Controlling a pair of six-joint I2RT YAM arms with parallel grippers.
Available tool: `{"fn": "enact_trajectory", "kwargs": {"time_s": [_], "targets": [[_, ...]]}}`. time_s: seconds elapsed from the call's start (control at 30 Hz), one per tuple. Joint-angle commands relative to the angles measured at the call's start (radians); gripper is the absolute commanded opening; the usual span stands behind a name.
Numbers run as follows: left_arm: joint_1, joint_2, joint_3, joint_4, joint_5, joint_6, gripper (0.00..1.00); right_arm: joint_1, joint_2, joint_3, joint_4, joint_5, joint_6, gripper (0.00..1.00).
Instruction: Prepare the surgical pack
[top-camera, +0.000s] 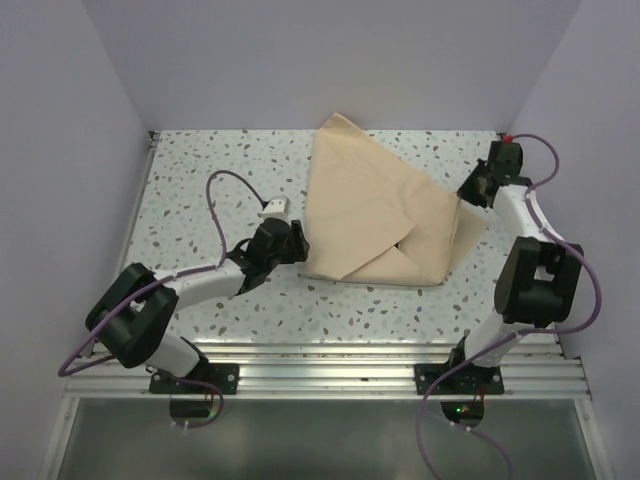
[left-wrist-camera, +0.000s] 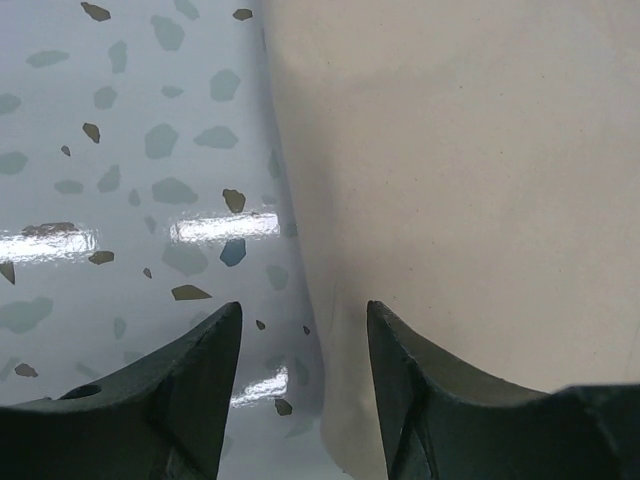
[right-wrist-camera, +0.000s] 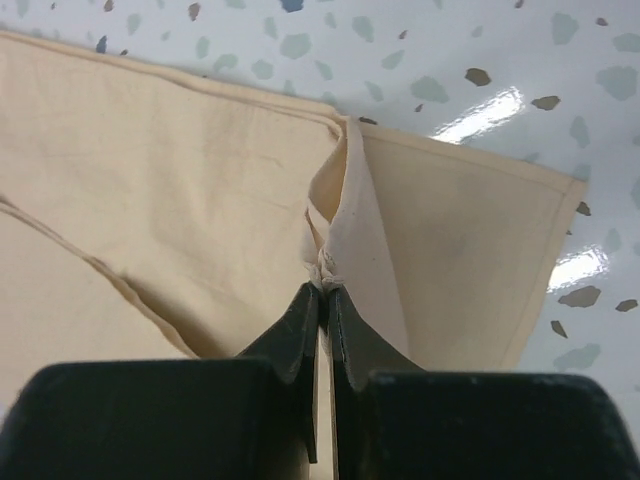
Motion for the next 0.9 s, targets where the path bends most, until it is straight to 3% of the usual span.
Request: {"fn": "enact_trajectory", "kwargs": {"time_s": [0.0,0.27,0.4,0.5,0.6,0.8,0.87], "targets": [[0.0,0.017,0.019,0.052,0.031,0.024,0.56,0.044,-0.053,0.053,-0.042,0.014,-0.026,0.0],[0.0,0.054,0.036,0.087,0.066,0.032,0.57,0.108,-0.068,0.07,-0.063,0.028,-0.033,0.0],[0.0,0.077,0.033,0.095,0.082,0.031,0.52,0.138,-0.066,0.094,-0.078,0.028,-0.036,0.0],[0.0,0.068,0.021,0.101,0.082,0.027,0.54,0.138,-0.045,0.12,-0.132,0.1,-0.042,0.0],[0.0,0.048,0.024,0.092,0.086,0.034,0.56,0.106,-0.042,0.088,-0.145,0.146,-0.03,0.05],[0.0,0.019,0.044,0.06,0.102,0.067,0.57,-0.068,-0.017,-0.016,-0.086,0.158,-0.022,0.03],[0.0,0.022,0.05,0.064,0.115,0.072,0.57,-0.085,0.01,-0.03,-0.063,0.148,-0.026,0.12]]}}
